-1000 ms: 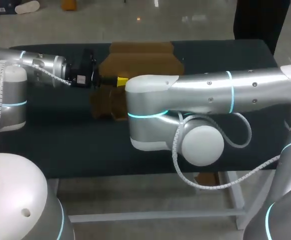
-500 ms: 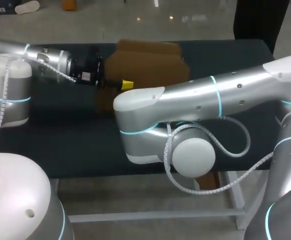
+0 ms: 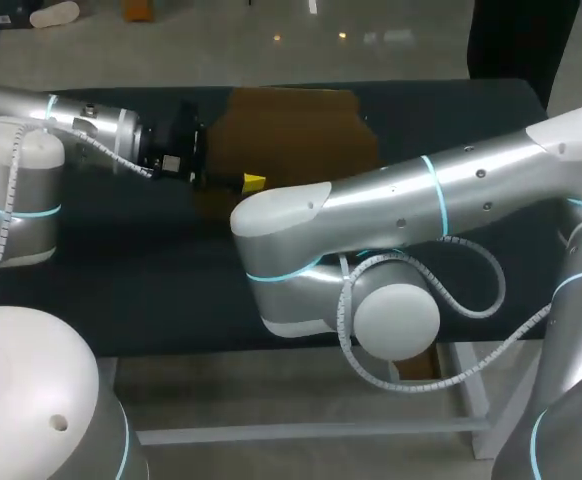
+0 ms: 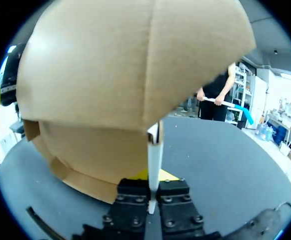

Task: Assemble the packaging by folding the flat box into shape, placing the metal phone stand inside, and closing the box properly

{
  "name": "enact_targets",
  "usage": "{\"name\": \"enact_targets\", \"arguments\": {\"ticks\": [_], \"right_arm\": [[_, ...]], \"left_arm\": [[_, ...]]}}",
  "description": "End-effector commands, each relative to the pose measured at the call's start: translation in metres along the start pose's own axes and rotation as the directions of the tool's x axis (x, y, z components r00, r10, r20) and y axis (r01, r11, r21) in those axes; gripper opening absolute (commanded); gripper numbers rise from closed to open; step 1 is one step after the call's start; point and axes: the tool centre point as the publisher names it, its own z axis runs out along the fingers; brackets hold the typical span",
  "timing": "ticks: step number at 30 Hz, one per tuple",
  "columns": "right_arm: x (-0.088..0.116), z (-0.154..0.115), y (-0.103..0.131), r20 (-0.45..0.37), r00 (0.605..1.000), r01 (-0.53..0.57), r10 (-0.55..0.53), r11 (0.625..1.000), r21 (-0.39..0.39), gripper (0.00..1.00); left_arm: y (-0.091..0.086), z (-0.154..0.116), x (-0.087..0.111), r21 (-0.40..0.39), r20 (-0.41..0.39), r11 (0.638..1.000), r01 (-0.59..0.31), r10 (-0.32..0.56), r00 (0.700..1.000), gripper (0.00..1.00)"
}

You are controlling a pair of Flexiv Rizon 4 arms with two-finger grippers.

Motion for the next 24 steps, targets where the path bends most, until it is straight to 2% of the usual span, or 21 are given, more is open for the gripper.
{"name": "enact_targets", "arguments": {"ticks": [1, 7, 14, 21, 24], "right_arm": [[-0.007, -0.004, 0.003, -0.058, 0.998, -0.007, 0.007, 1.0, 0.0, 0.0], [-0.014, -0.007, 0.007, -0.065, 0.998, -0.009, 0.009, 1.0, 0.002, 0.0], [-0.025, -0.007, 0.006, -0.088, 0.996, -0.022, 0.024, 1.0, 0.02, 0.0], [-0.031, -0.009, 0.004, -0.167, 0.985, -0.044, 0.051, 0.998, 0.045, 0.0], [-0.032, -0.011, 0.007, -0.199, 0.979, -0.03, 0.04, 0.998, 0.053, 0.0]], "left_arm": [[0.003, -0.004, 0.007, 0.005, -0.005, 1.0, -0.03, 0.03, 1.0, 1.0], [0.005, -0.008, 0.016, -0.023, -0.039, 0.997, -0.076, 0.075, 0.996, 1.0], [0.009, -0.021, 0.021, -0.049, -0.033, 0.995, -0.092, 0.091, 0.995, 1.0], [0.018, -0.033, 0.025, -0.102, -0.061, 0.99, -0.096, 0.09, 0.994, 1.0], [0.022, -0.04, 0.025, -0.107, -0.039, 0.991, -0.083, 0.079, 0.996, 1.0]]}}
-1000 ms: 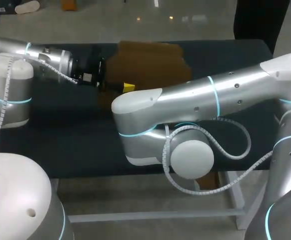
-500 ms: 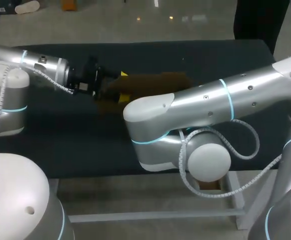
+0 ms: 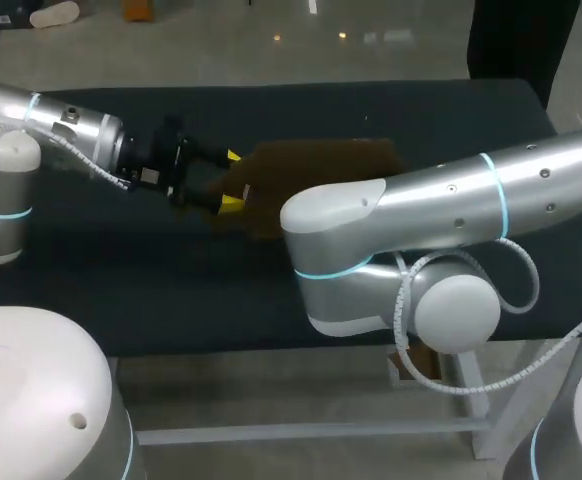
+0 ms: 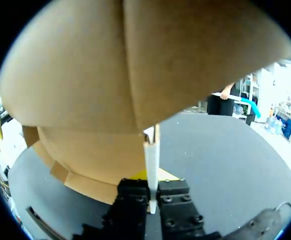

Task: Assemble the packaging by folding the flat box into shape, placing the metal phone stand inside, and closing the box properly

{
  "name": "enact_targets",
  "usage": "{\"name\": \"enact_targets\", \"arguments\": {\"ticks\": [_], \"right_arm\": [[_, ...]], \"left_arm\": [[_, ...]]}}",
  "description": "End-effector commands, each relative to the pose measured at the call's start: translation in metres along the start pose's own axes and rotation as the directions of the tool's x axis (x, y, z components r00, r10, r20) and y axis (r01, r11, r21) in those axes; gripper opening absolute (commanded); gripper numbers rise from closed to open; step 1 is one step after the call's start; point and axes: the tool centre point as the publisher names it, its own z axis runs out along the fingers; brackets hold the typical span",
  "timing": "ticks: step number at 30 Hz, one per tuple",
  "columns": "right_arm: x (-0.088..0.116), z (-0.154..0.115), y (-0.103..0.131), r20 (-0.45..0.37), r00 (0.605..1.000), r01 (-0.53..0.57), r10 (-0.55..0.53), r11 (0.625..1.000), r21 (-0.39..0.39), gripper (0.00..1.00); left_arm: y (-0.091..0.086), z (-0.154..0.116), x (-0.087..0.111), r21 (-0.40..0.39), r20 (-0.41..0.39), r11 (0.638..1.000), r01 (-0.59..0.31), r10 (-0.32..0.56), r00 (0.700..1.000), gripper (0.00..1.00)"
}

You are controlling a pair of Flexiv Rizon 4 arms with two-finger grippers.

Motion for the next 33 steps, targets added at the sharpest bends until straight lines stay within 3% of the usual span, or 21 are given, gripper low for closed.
{"name": "enact_targets", "arguments": {"ticks": [1, 10, 21, 33], "right_arm": [[-0.008, -0.005, 0.01, -0.104, 0.995, 0.013, -0.01, 1.0, 0.026, 0.0], [-0.001, -0.005, 0.014, -0.201, 0.979, 0.033, -0.028, 0.999, 0.021, 0.0], [0.002, 0.0, 0.013, -0.319, 0.948, 0.034, -0.014, 0.998, 0.058, 0.0], [0.004, 0.0, 0.014, -0.392, 0.92, 0.027, 0.004, 0.997, 0.072, 0.0]], "left_arm": [[0.002, -0.014, 0.001, 0.002, 0.024, 1.0, 0.021, -0.021, 1.0, 1.0], [0.017, -0.034, -0.001, -0.002, 0.063, 0.999, 0.047, -0.047, 0.997, 1.0], [0.024, -0.054, 0.003, -0.053, -0.013, 0.999, -0.006, 0.005, 1.0, 1.0], [0.037, -0.069, 0.001, -0.08, 0.011, 0.997, -0.021, 0.022, 1.0, 1.0]]}}
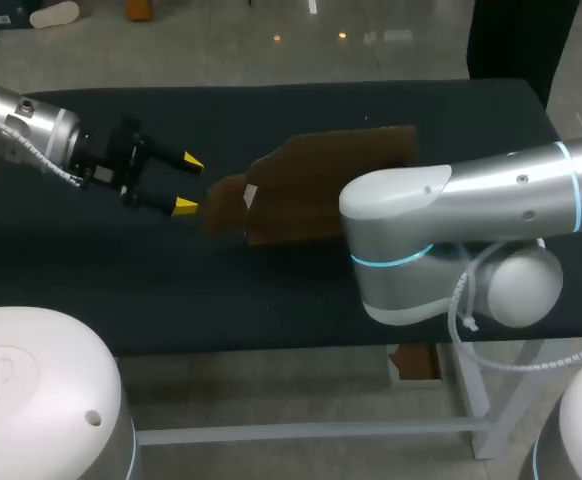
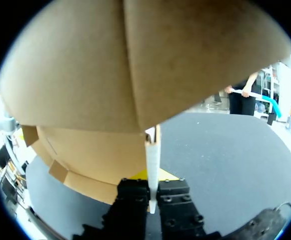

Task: Assemble the packaging by folding the flat box into shape, placing the metal phone stand inside, and closing the box properly

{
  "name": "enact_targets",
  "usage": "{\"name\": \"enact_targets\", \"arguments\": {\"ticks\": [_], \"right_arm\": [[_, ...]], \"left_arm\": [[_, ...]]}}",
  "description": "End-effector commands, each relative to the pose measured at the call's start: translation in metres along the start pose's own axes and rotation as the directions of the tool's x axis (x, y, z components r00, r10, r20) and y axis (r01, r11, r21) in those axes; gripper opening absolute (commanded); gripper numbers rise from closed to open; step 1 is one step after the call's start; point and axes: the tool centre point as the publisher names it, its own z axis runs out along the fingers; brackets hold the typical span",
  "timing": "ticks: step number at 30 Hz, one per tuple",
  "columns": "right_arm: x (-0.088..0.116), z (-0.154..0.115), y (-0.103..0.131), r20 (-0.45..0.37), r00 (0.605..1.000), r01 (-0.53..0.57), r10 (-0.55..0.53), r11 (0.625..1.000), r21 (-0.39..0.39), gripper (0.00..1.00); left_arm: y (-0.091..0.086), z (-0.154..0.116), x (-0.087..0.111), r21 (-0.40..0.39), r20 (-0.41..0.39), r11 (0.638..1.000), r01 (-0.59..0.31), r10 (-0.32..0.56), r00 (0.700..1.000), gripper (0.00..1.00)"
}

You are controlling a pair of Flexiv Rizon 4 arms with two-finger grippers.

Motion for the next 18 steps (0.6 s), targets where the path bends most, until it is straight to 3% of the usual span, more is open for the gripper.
{"name": "enact_targets", "arguments": {"ticks": [1, 18], "right_arm": [[-0.006, -0.001, 0.006, -0.188, 0.982, 0.0, 0.007, 0.999, 0.04, 0.0], [-0.006, 0.001, 0.009, -0.29, 0.956, -0.019, 0.037, 0.998, 0.066, 0.0]], "left_arm": [[0.005, -0.004, 0.0, 0.012, 0.008, 1.0, 0.004, -0.004, 1.0, 1.0], [0.014, -0.02, -0.005, 0.005, 0.035, 1.0, 0.001, -0.001, 0.999, 1.0]]}}
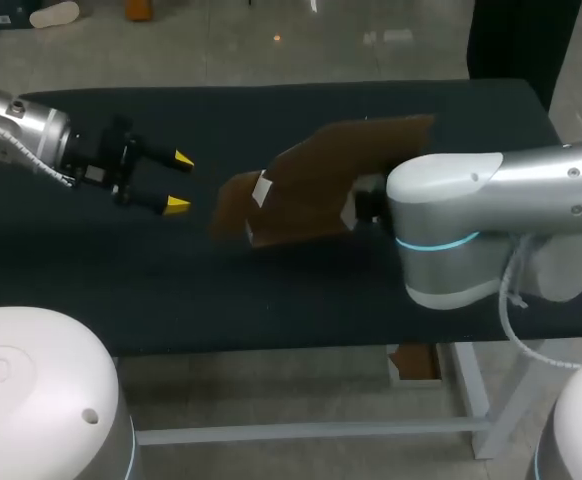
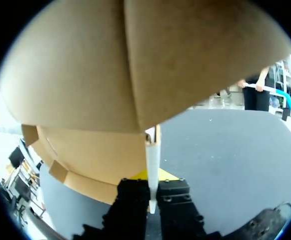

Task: Assemble the packaging by folding the flat box into shape, placing the metal phone stand inside, and closing the box properly

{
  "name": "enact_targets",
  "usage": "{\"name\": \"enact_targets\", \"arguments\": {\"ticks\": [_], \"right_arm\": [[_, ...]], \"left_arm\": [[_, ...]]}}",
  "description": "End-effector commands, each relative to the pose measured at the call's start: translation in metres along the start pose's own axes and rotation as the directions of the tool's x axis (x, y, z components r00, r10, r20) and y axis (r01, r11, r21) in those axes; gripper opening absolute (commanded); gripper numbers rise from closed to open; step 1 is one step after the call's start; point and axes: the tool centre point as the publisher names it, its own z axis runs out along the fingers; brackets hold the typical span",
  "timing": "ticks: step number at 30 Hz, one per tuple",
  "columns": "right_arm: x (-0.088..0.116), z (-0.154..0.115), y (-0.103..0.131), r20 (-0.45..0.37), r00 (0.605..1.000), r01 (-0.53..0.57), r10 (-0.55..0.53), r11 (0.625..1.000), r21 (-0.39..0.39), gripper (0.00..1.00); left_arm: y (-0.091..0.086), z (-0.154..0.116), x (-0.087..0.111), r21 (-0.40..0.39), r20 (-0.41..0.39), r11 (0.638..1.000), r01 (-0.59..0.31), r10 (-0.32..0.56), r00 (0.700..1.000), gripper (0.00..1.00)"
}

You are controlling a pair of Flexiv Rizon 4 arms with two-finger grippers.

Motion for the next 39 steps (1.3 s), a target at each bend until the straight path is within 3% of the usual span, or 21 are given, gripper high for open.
{"name": "enact_targets", "arguments": {"ticks": [1, 3, 17, 27, 33, 39], "right_arm": [[-0.004, -0.004, 0.006, -0.135, 0.991, -0.01, 0.016, 0.999, 0.045, 0.0], [-0.004, -0.004, 0.007, -0.172, 0.984, -0.026, 0.037, 0.997, 0.066, 0.0], [-0.004, -0.004, 0.007, -0.172, 0.984, -0.026, 0.037, 0.997, 0.066, 0.0], [-0.013, -0.02, 0.014, -0.188, 0.98, -0.019, 0.066, 0.971, 0.238, 0.0], [-0.016, -0.022, 0.018, -0.231, 0.97, 0.006, 0.076, 0.942, 0.335, 0.0], [-0.019, -0.017, 0.012, -0.217, 0.972, 0.011, 0.09, 0.905, 0.426, 0.0]], "left_arm": [[0.006, -0.009, 0.0, 0.013, 0.014, 1.0, 0.02, -0.021, 1.0, 1.0], [0.008, -0.012, -0.001, 0.01, 0.01, 0.999, 0.03, -0.031, 0.999, 1.0], [0.008, -0.012, -0.001, 0.01, 0.01, 0.999, 0.03, -0.031, 0.999, 1.0], [0.012, -0.025, -0.007, -0.065, -0.003, 0.992, -0.111, 0.111, 0.994, 1.0], [0.014, -0.026, -0.006, -0.133, 0.01, 0.981, -0.139, 0.142, 0.99, 1.0], [0.019, -0.027, -0.007, -0.168, 0.024, 0.974, -0.15, 0.156, 0.988, 1.0]]}}
